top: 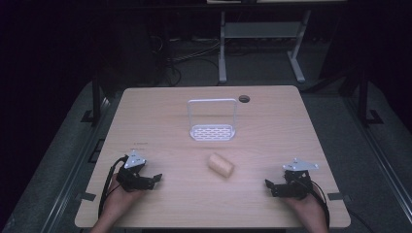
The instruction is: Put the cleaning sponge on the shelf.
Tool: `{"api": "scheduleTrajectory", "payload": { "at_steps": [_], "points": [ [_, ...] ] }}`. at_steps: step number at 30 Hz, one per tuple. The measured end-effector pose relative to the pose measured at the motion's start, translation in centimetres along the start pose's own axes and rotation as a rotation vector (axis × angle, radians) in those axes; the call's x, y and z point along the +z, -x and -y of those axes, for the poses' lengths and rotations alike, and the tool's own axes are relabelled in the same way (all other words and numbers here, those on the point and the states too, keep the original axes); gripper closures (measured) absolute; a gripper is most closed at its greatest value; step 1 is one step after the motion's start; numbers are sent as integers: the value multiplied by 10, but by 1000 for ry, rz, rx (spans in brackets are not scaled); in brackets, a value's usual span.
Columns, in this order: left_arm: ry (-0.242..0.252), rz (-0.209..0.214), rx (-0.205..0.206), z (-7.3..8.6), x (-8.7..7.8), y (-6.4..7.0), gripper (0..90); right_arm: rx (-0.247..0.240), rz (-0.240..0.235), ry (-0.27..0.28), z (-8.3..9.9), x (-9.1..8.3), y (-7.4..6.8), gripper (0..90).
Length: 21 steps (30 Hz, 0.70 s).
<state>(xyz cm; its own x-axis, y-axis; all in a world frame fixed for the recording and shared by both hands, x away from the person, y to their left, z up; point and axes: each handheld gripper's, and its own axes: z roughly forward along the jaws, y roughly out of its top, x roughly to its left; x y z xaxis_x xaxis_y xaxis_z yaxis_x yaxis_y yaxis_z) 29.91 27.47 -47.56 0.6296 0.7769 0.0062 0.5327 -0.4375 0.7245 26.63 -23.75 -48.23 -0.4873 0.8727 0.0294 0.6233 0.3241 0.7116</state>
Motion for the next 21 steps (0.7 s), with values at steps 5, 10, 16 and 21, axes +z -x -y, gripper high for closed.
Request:
{"api": "scheduleTrajectory", "payload": {
  "at_steps": [5, 10, 16, 21],
  "points": [
    [0, -3, -4, 0, 0, 0, 130, -7, -5, -1, 0, 0, 1, 70],
    [-1, -3, -4, 0, 0, 0, 130, -15, -13, -6, -1, 1, 1, 70],
    [-1, -2, -4, 0, 0, 0, 130, -19, -22, -30, -4, -1, 1, 71],
    [0, 0, -2, 0, -1, 1, 130, -18, -36, -17, -7, -2, 2, 71]
  ]
}}
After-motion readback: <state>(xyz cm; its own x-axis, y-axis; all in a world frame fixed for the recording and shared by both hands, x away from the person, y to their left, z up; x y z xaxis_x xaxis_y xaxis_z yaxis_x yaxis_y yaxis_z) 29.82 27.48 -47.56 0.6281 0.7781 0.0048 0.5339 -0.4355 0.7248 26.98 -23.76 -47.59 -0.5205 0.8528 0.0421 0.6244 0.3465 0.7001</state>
